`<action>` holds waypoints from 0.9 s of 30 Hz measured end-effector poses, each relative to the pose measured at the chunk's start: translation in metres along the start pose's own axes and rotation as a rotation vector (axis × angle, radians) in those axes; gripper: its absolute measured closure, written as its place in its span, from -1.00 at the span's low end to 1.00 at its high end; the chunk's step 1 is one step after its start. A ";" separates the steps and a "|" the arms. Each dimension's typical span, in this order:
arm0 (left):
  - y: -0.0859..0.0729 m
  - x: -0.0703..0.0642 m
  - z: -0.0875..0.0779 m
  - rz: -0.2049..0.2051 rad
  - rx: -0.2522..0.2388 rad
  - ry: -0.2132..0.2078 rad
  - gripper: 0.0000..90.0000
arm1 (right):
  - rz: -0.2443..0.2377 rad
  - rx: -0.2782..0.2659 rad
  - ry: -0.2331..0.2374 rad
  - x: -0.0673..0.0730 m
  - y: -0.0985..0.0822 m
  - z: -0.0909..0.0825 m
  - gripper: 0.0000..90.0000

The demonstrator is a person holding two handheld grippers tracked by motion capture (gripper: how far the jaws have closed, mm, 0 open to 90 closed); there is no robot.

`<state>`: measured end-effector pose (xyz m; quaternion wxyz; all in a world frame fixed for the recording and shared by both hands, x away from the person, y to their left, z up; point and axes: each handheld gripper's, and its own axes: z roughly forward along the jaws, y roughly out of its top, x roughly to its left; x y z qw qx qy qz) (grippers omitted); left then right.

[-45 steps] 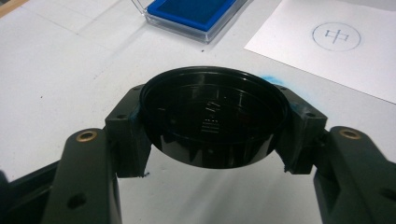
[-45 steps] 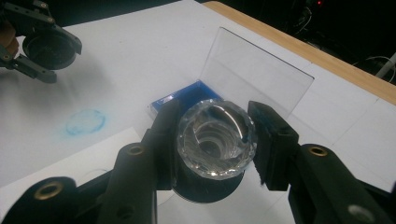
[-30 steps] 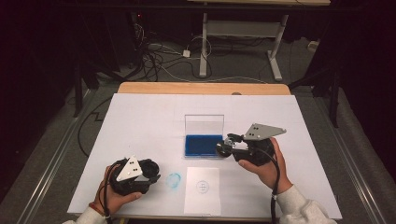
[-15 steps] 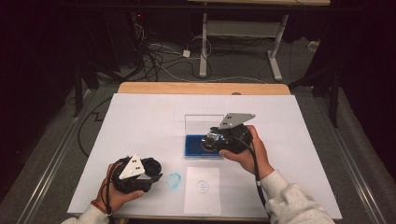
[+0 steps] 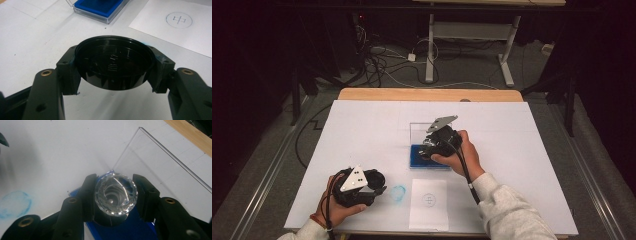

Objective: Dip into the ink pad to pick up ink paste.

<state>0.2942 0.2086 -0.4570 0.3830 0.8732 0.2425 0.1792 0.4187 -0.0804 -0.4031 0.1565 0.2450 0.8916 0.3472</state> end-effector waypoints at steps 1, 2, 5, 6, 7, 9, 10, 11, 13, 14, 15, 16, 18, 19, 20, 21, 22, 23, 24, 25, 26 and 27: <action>0.000 0.000 0.000 0.001 0.002 -0.002 -0.19 | 0.000 0.009 -0.003 0.000 0.001 0.002 0.27; 0.000 0.000 0.000 0.001 0.003 -0.002 -0.19 | -0.001 0.011 -0.002 0.000 0.001 0.005 0.27; 0.000 0.000 0.000 0.001 0.003 -0.003 -0.19 | -0.009 0.028 -0.004 0.000 0.002 0.013 0.27; 0.000 0.000 0.000 0.000 0.002 -0.003 -0.19 | -0.007 0.031 -0.004 0.000 0.003 0.015 0.27; 0.000 0.000 0.000 0.000 0.001 -0.002 -0.19 | -0.004 0.036 -0.003 0.001 0.003 0.017 0.27; 0.000 0.001 0.000 0.000 0.002 -0.004 -0.19 | -0.006 0.048 -0.004 0.001 0.003 0.021 0.27; 0.000 0.001 0.000 0.000 0.003 -0.002 -0.19 | -0.004 0.050 -0.003 0.002 0.003 0.023 0.27; 0.000 0.001 0.000 0.000 0.004 -0.002 -0.19 | -0.010 0.054 -0.006 0.002 0.004 0.025 0.27; 0.000 0.000 0.000 0.000 0.001 -0.003 -0.19 | -0.011 0.058 -0.010 0.002 0.003 0.028 0.27; 0.000 0.000 0.000 0.000 0.001 -0.004 -0.19 | -0.008 0.054 -0.009 0.002 0.004 0.029 0.27; 0.000 0.000 0.000 0.001 0.001 -0.005 -0.19 | -0.007 0.047 -0.006 0.001 0.004 0.029 0.27; 0.000 0.000 0.000 0.001 0.001 -0.005 -0.19 | -0.007 0.047 -0.006 0.001 0.004 0.030 0.27; 0.000 0.001 0.000 0.001 0.001 -0.006 -0.19 | -0.006 0.042 -0.008 0.001 0.005 0.030 0.27; 0.000 0.001 0.000 0.001 0.001 -0.004 -0.19 | -0.010 0.043 -0.008 0.001 0.005 0.031 0.27; 0.000 0.001 0.000 0.000 0.001 -0.005 -0.19 | -0.001 0.042 -0.003 0.002 0.005 0.031 0.27; 0.000 0.001 0.000 0.001 0.001 -0.004 -0.19 | -0.001 0.041 0.000 0.002 0.005 0.031 0.27; 0.000 0.001 0.000 0.001 0.002 -0.005 -0.19 | 0.000 0.039 0.000 0.002 0.005 0.031 0.27; 0.000 0.001 0.000 0.000 0.002 -0.005 -0.19 | 0.001 0.039 0.001 0.002 0.005 0.031 0.27; 0.000 0.001 0.000 0.000 0.002 -0.006 -0.19 | 0.004 0.037 0.002 0.002 0.004 0.032 0.27; 0.000 0.001 0.000 0.000 0.004 -0.005 -0.19 | 0.007 0.038 0.001 0.002 0.004 0.032 0.27; 0.000 0.001 0.000 -0.001 0.004 -0.005 -0.19 | 0.005 0.038 0.003 0.002 0.005 0.032 0.27; 0.000 0.001 0.001 -0.001 0.004 -0.007 -0.19 | 0.003 0.040 0.002 0.002 0.005 0.032 0.27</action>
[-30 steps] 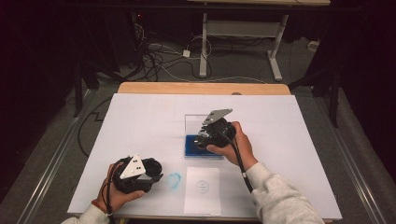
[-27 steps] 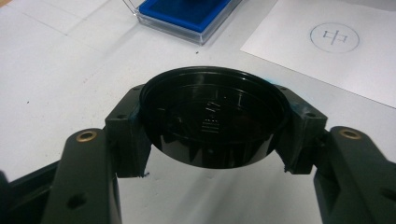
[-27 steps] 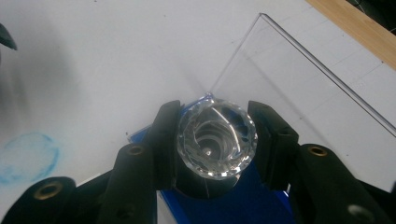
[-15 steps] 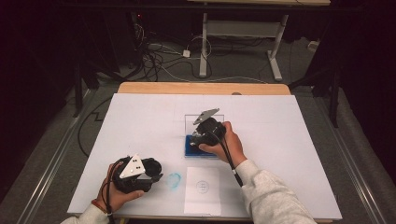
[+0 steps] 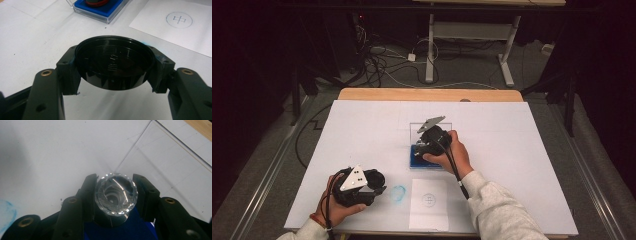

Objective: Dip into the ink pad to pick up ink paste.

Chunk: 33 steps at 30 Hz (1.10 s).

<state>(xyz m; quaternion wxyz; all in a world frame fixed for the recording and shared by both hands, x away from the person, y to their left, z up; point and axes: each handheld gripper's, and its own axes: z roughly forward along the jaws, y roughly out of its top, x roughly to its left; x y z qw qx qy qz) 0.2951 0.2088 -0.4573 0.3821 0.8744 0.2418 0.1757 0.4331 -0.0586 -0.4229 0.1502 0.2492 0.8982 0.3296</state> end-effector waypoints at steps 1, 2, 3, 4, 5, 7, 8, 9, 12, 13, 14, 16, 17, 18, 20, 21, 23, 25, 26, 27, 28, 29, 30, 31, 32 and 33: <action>0.000 0.000 0.000 0.001 0.000 0.001 -0.19 | 0.001 0.003 -0.001 0.000 0.000 0.000 0.27; 0.000 0.000 0.000 0.001 -0.001 0.000 -0.19 | 0.002 0.007 -0.004 0.001 0.000 0.000 0.27; 0.000 0.000 -0.001 0.002 0.000 -0.001 -0.19 | 0.001 0.016 -0.009 0.001 0.001 -0.001 0.27; 0.000 0.000 -0.001 0.001 -0.001 -0.002 -0.19 | 0.001 0.015 -0.010 0.001 0.001 -0.002 0.27; 0.000 0.000 -0.001 0.000 -0.001 -0.002 -0.19 | 0.006 0.013 -0.004 0.001 0.001 -0.003 0.27; 0.000 0.000 -0.001 0.000 0.003 -0.001 -0.19 | 0.013 0.020 0.004 0.001 0.000 -0.004 0.27; 0.000 0.000 0.000 0.000 0.003 -0.001 -0.19 | 0.014 0.026 0.001 0.001 0.000 -0.004 0.27; 0.000 0.000 0.000 0.000 0.002 -0.002 -0.19 | 0.012 0.026 0.002 0.001 0.001 -0.005 0.27; 0.000 0.000 0.000 0.000 0.003 -0.002 -0.19 | 0.008 0.014 0.005 0.002 0.001 -0.006 0.27; 0.000 0.000 0.000 -0.001 0.003 -0.003 -0.19 | 0.013 0.022 0.012 0.001 0.000 -0.004 0.27; 0.000 0.000 0.000 -0.001 0.004 -0.003 -0.19 | 0.019 0.012 0.017 0.001 -0.001 -0.003 0.27; 0.000 0.000 0.000 0.000 0.006 -0.005 -0.19 | 0.014 0.017 0.010 0.001 0.000 -0.003 0.27; 0.000 0.000 0.000 -0.002 0.007 -0.004 -0.19 | 0.007 0.018 0.007 0.002 0.000 -0.003 0.27; 0.000 0.000 0.001 -0.001 0.008 -0.003 -0.19 | 0.005 0.021 0.002 0.004 0.000 -0.002 0.27; 0.000 0.000 0.000 -0.001 0.006 -0.003 -0.19 | 0.001 0.023 -0.002 0.004 0.001 -0.002 0.27; 0.000 0.000 0.000 0.000 0.005 -0.002 -0.19 | 0.008 0.022 0.000 0.004 0.001 -0.001 0.27; 0.001 -0.001 0.000 0.001 0.006 -0.002 -0.19 | 0.023 0.017 0.006 0.003 -0.001 -0.001 0.27; 0.001 -0.001 0.000 0.001 0.005 -0.003 -0.19 | 0.027 0.016 0.001 0.003 -0.001 0.000 0.27; 0.001 -0.002 0.000 0.002 0.005 -0.003 -0.19 | 0.025 0.016 -0.004 0.004 -0.001 0.000 0.27; 0.001 -0.002 0.000 0.003 0.006 -0.002 -0.19 | 0.022 0.017 -0.007 0.004 -0.001 0.000 0.27; 0.001 -0.002 0.000 0.003 0.006 -0.003 -0.19 | 0.016 0.019 -0.009 0.004 0.000 0.000 0.27; 0.001 -0.002 0.000 0.003 0.007 -0.003 -0.19 | 0.019 0.019 -0.012 0.005 0.000 0.000 0.27; 0.001 -0.002 0.000 0.003 0.007 -0.002 -0.19 | 0.017 0.018 -0.016 0.005 0.000 0.001 0.27; 0.000 -0.002 0.000 0.003 0.007 -0.002 -0.19 | 0.014 0.020 -0.023 0.006 0.000 0.001 0.27; 0.000 -0.002 0.000 0.002 0.007 -0.002 -0.19 | 0.006 0.020 -0.027 0.007 0.000 0.001 0.27; 0.000 -0.002 0.000 0.002 0.007 -0.003 -0.19 | -0.001 0.023 -0.037 0.008 0.000 0.001 0.27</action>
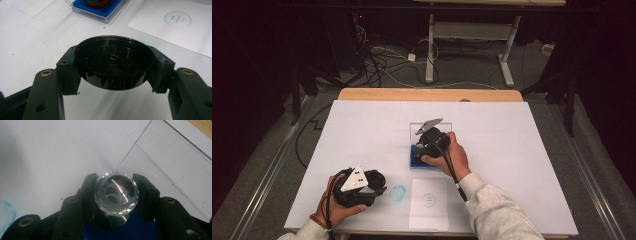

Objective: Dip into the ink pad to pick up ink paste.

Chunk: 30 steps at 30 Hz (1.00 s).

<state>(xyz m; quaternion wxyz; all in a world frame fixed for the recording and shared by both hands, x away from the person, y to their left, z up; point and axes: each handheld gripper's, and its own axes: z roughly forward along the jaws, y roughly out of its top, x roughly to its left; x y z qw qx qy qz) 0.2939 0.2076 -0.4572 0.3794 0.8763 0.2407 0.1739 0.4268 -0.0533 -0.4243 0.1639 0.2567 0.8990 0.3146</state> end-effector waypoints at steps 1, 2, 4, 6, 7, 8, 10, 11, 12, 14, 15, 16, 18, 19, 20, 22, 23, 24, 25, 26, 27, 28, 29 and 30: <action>0.000 0.000 0.000 0.002 0.001 0.000 -0.19 | -0.004 0.000 -0.005 0.001 0.000 0.000 0.27; 0.000 0.000 0.000 0.002 0.001 -0.002 -0.19 | -0.009 0.000 -0.013 0.003 0.000 0.000 0.27; 0.000 0.000 0.000 0.003 0.003 -0.001 -0.19 | -0.016 -0.002 -0.024 0.005 -0.001 0.000 0.27; 0.001 0.000 0.001 0.004 0.004 0.000 -0.19 | -0.020 -0.005 -0.031 0.006 -0.002 -0.001 0.27; 0.001 0.000 0.001 0.004 0.003 0.000 -0.19 | -0.025 -0.005 -0.035 0.006 -0.003 -0.001 0.27; 0.001 -0.001 0.001 0.004 0.004 0.000 -0.19 | -0.030 -0.004 -0.039 0.007 -0.003 -0.001 0.27; 0.001 -0.001 0.001 0.004 0.004 0.000 -0.19 | -0.038 -0.002 -0.048 0.008 -0.003 -0.001 0.27; 0.001 -0.001 0.002 0.003 0.005 0.000 -0.19 | -0.042 -0.002 -0.051 0.008 -0.003 -0.001 0.27; 0.001 -0.001 0.002 0.003 0.005 0.001 -0.19 | -0.039 -0.002 -0.048 0.007 -0.004 -0.001 0.27; 0.001 -0.001 0.001 0.002 0.006 0.003 -0.19 | -0.029 -0.005 -0.037 0.005 -0.004 -0.001 0.27; 0.001 -0.001 0.001 0.002 0.005 0.003 -0.19 | -0.025 -0.008 -0.033 0.004 -0.004 0.000 0.27; 0.001 0.000 0.001 0.001 0.004 0.003 -0.19 | -0.027 -0.009 -0.033 0.004 -0.004 0.000 0.27; 0.000 0.000 0.000 0.000 0.004 0.004 -0.19 | -0.029 -0.005 -0.038 0.004 -0.003 0.001 0.27; 0.000 0.000 0.000 0.000 0.004 0.004 -0.19 | -0.030 -0.006 -0.039 0.004 -0.003 0.001 0.27; 0.000 0.000 0.000 0.001 0.004 0.003 -0.19 | -0.034 -0.005 -0.043 0.005 -0.003 0.001 0.27; 0.000 0.000 0.000 0.001 0.003 0.003 -0.19 | -0.049 0.004 -0.065 0.009 -0.002 0.001 0.27; 0.000 0.000 0.001 0.000 0.004 0.003 -0.19 | -0.062 0.007 -0.074 0.011 -0.002 0.000 0.27; 0.000 0.000 0.001 0.000 0.005 0.003 -0.19 | -0.064 0.011 -0.077 0.011 -0.002 0.000 0.27; 0.001 0.000 0.001 0.001 0.006 0.003 -0.19 | -0.059 0.011 -0.072 0.011 -0.002 0.000 0.27; 0.001 0.000 0.001 0.003 0.005 0.003 -0.19 | -0.053 0.008 -0.067 0.010 -0.003 0.000 0.27; 0.001 -0.001 0.001 0.003 0.003 0.003 -0.19 | -0.054 0.006 -0.066 0.009 -0.003 0.000 0.27; 0.001 -0.001 0.001 0.002 0.004 0.002 -0.19 | -0.056 0.006 -0.065 0.008 -0.003 0.000 0.27; 0.001 -0.001 0.001 0.002 0.006 0.003 -0.19 | -0.057 0.007 -0.066 0.008 -0.003 0.000 0.27; 0.001 -0.001 0.001 0.002 0.006 0.002 -0.19 | -0.057 0.007 -0.066 0.008 -0.003 0.001 0.27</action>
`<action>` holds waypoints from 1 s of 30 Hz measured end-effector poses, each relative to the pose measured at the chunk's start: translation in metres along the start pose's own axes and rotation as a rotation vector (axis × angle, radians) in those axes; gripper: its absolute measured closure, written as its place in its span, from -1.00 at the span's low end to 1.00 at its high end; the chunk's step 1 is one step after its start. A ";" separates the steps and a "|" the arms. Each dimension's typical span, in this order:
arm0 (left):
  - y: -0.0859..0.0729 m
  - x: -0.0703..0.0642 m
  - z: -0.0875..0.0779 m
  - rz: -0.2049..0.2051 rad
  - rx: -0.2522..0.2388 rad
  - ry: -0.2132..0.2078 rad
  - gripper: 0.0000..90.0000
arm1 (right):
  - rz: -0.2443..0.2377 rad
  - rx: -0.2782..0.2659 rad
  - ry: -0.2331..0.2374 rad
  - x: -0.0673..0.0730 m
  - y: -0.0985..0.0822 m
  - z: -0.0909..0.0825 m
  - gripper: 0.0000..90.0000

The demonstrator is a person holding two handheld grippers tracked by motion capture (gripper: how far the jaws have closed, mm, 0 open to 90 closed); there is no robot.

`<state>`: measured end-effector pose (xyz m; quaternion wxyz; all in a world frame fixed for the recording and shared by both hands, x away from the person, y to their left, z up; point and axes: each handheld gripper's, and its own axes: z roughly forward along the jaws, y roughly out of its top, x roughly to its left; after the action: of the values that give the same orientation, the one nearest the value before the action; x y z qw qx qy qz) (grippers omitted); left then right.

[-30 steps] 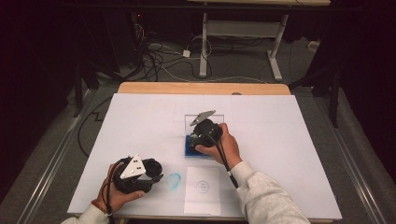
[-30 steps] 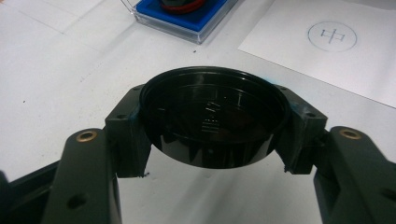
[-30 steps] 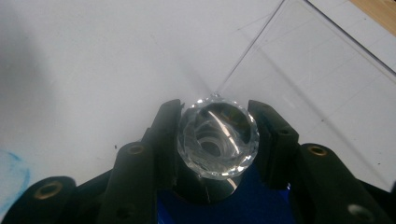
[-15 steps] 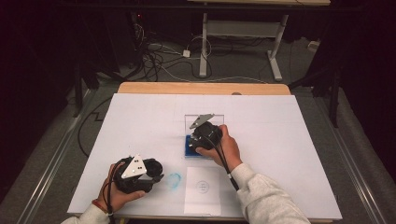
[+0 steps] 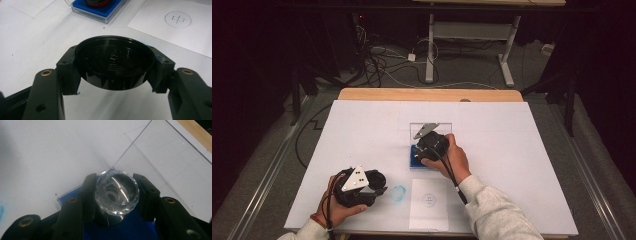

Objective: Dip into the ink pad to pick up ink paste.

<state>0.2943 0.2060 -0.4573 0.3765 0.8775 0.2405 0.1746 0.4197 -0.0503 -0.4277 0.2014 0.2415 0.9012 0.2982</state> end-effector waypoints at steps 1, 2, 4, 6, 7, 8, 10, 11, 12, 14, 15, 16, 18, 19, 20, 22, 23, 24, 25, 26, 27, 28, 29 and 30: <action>0.000 0.000 0.000 -0.001 0.000 0.000 -0.19 | -0.003 -0.002 -0.002 0.000 0.000 0.000 0.27; 0.000 0.000 0.000 -0.001 0.000 0.000 -0.19 | -0.002 0.001 -0.006 0.001 0.000 0.000 0.27; 0.000 0.000 0.000 -0.003 -0.002 0.000 -0.19 | -0.011 0.006 -0.021 0.004 0.000 0.000 0.27; 0.000 0.001 0.000 -0.003 -0.001 0.000 -0.19 | -0.023 0.012 -0.028 0.005 0.001 -0.001 0.27; 0.000 0.000 -0.001 -0.002 -0.002 0.001 -0.19 | -0.016 0.013 -0.025 0.005 0.000 -0.001 0.27; 0.000 0.000 -0.001 -0.003 -0.002 0.000 -0.19 | -0.015 0.009 -0.021 0.004 0.000 -0.001 0.27; 0.000 0.000 -0.001 -0.004 -0.004 0.000 -0.19 | -0.008 0.003 -0.013 0.002 0.000 0.000 0.27; 0.000 0.000 -0.001 -0.004 -0.004 0.000 -0.19 | -0.009 0.001 -0.015 0.002 0.000 0.001 0.27; 0.000 0.000 -0.001 -0.004 -0.003 0.000 -0.19 | -0.009 0.001 -0.016 0.002 0.000 0.001 0.27; 0.000 0.000 0.000 -0.003 -0.002 -0.002 -0.19 | -0.013 0.004 -0.025 0.004 0.000 0.001 0.27; 0.000 0.000 0.000 -0.003 -0.002 -0.002 -0.19 | -0.018 0.009 -0.027 0.005 0.000 0.000 0.27; 0.000 0.000 0.000 -0.002 -0.001 -0.002 -0.19 | -0.020 0.011 -0.026 0.005 0.000 0.000 0.27; 0.000 0.000 0.000 -0.002 -0.001 -0.003 -0.19 | -0.020 0.012 -0.018 0.003 0.000 0.000 0.27; 0.000 0.000 0.000 -0.002 -0.001 -0.002 -0.19 | -0.019 0.011 -0.017 0.002 0.000 0.000 0.27; 0.000 0.000 0.000 -0.001 0.000 -0.002 -0.19 | -0.020 0.010 -0.018 0.002 0.000 0.001 0.27; 0.000 0.000 0.000 -0.002 -0.002 -0.002 -0.19 | -0.025 0.014 -0.024 0.002 0.001 0.001 0.27; 0.000 0.000 0.000 -0.001 -0.001 -0.001 -0.19 | -0.025 0.014 -0.024 0.002 0.001 0.002 0.27; 0.000 0.000 -0.001 -0.002 -0.002 -0.001 -0.19 | -0.024 0.015 -0.023 0.002 0.001 0.001 0.27; 0.000 0.000 -0.001 -0.001 -0.002 -0.001 -0.19 | -0.027 0.019 -0.024 0.003 0.001 0.001 0.27; 0.000 0.000 -0.001 -0.003 -0.002 0.000 -0.19 | -0.033 0.022 -0.023 0.003 0.001 0.000 0.27; -0.001 0.001 -0.001 -0.004 -0.003 0.000 -0.19 | -0.036 0.031 -0.023 0.004 0.002 -0.001 0.27; -0.001 0.001 -0.001 -0.005 -0.003 0.001 -0.19 | -0.044 0.041 -0.020 0.003 0.003 -0.002 0.27; -0.001 0.001 -0.001 -0.005 -0.003 0.001 -0.19 | -0.045 0.050 -0.018 0.003 0.003 -0.004 0.27; -0.001 0.002 -0.001 -0.006 -0.004 0.002 -0.19 | -0.046 0.052 -0.014 0.002 0.003 -0.005 0.27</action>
<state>0.2947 0.2082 -0.4566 0.3786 0.8758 0.2430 0.1749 0.4173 -0.0491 -0.4225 0.2080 0.2281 0.9125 0.2683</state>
